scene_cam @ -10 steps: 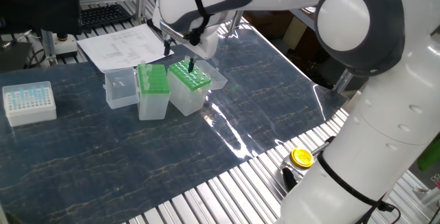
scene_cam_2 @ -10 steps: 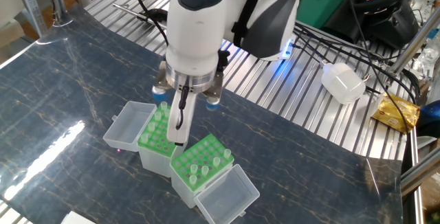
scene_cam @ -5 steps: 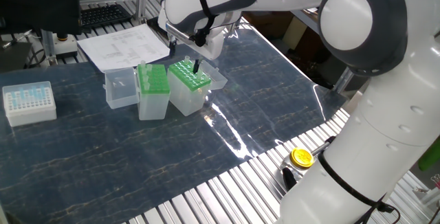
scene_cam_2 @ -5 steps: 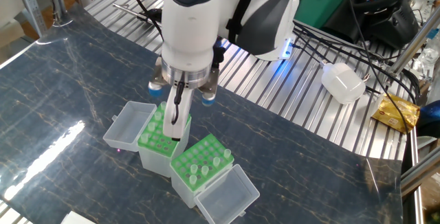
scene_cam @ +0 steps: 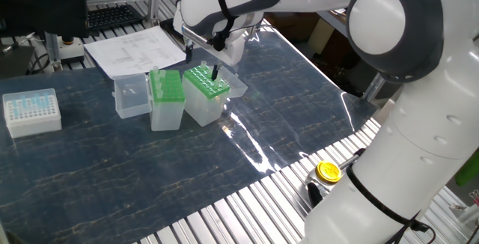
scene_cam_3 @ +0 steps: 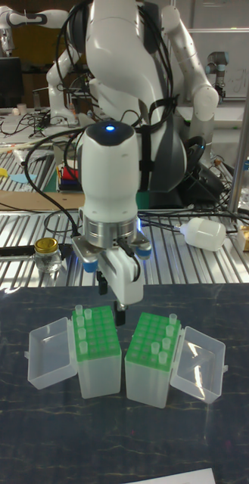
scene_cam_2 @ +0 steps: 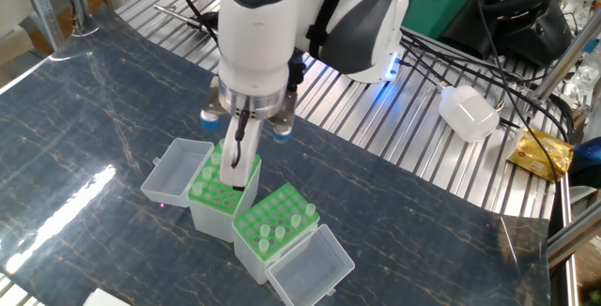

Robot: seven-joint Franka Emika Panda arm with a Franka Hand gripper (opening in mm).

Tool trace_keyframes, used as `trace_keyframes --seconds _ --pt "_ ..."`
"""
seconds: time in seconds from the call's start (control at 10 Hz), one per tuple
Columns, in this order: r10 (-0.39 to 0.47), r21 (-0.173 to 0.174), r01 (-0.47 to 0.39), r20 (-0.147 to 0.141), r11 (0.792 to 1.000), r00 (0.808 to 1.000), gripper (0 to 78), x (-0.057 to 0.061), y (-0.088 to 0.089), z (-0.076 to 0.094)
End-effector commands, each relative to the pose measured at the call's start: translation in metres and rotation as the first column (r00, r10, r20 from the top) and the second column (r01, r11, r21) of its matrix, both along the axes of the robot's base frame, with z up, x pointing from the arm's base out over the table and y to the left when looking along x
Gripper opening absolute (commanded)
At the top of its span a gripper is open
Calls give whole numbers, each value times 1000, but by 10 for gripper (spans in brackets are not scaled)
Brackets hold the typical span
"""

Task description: Transfer all large pipette tips from one holder to another

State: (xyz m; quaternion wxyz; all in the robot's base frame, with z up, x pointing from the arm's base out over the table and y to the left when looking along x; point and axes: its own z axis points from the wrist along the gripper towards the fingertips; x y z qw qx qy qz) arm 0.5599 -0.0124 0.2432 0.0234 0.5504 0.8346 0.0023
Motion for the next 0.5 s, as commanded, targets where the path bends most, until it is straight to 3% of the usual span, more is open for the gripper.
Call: trace_keyframes --seconds 0.1,0.5 --pt "-10 1 10 0 1000 1000 774 0 -5 1" --pt "-10 1 10 1 1000 1000 774 -3 -14 -4"
